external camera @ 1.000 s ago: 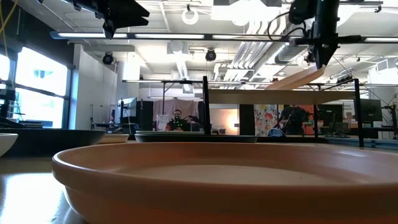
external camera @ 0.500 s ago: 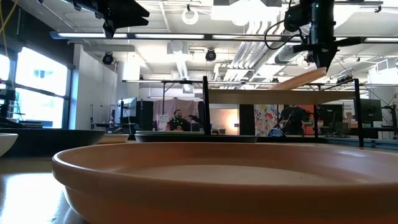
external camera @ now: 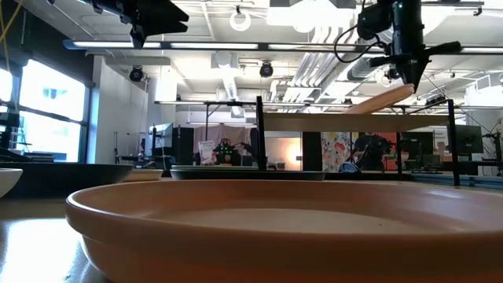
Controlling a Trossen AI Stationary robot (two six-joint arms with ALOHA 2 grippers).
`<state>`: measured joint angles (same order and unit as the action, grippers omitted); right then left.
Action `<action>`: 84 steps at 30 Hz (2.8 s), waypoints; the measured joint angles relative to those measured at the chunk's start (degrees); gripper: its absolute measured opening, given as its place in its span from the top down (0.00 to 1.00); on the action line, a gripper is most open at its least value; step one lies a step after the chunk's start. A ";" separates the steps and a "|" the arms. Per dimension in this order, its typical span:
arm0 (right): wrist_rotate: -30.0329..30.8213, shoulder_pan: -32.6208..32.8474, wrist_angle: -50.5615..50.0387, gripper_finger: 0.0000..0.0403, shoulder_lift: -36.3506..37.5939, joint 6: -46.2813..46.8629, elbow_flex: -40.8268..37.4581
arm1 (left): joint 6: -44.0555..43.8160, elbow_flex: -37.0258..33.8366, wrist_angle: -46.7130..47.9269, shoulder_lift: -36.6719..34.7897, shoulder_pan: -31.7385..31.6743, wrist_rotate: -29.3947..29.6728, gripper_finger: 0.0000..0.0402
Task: Place and stack plates onto a shelf
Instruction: Put the light orange plate on the shelf
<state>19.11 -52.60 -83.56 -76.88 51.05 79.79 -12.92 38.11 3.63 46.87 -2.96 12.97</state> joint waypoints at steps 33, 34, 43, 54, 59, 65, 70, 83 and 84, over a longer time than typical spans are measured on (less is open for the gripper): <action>1.37 3.55 -1.30 1.00 -0.07 5.94 -0.02 | 1.09 0.00 -0.03 0.00 0.00 0.01 0.74; 1.32 3.55 -1.29 1.00 -0.07 5.94 -0.02 | 1.08 0.00 -0.03 0.00 0.00 0.00 0.74; 0.52 3.55 -1.65 1.00 -0.09 5.61 -0.02 | 1.10 0.00 -0.03 0.00 0.00 0.01 0.74; 0.76 3.55 -1.65 1.00 -0.11 6.31 -0.02 | 1.10 0.00 -0.01 0.00 0.00 0.00 0.74; 0.81 3.55 -2.02 1.00 -0.11 6.38 -0.02 | 1.10 0.00 -0.01 0.00 0.02 0.00 0.74; 0.79 3.52 -2.98 1.00 -0.11 5.57 -0.02 | 1.13 0.00 -0.01 0.00 0.01 0.00 0.74; 0.95 3.52 -2.41 1.00 -0.11 5.44 -0.02 | 1.12 0.00 -0.01 0.00 0.01 0.00 0.74; -1.62 3.52 -2.07 0.99 -0.11 4.40 -0.02 | 1.11 0.00 -0.03 0.00 0.00 -0.71 0.74; -1.61 3.52 -2.01 0.99 -0.11 4.44 -0.04 | 1.11 0.00 -0.03 0.00 0.00 -1.16 0.74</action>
<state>17.51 -49.08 -85.57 -76.99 55.49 79.75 -11.80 38.11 3.60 46.87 -2.96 11.81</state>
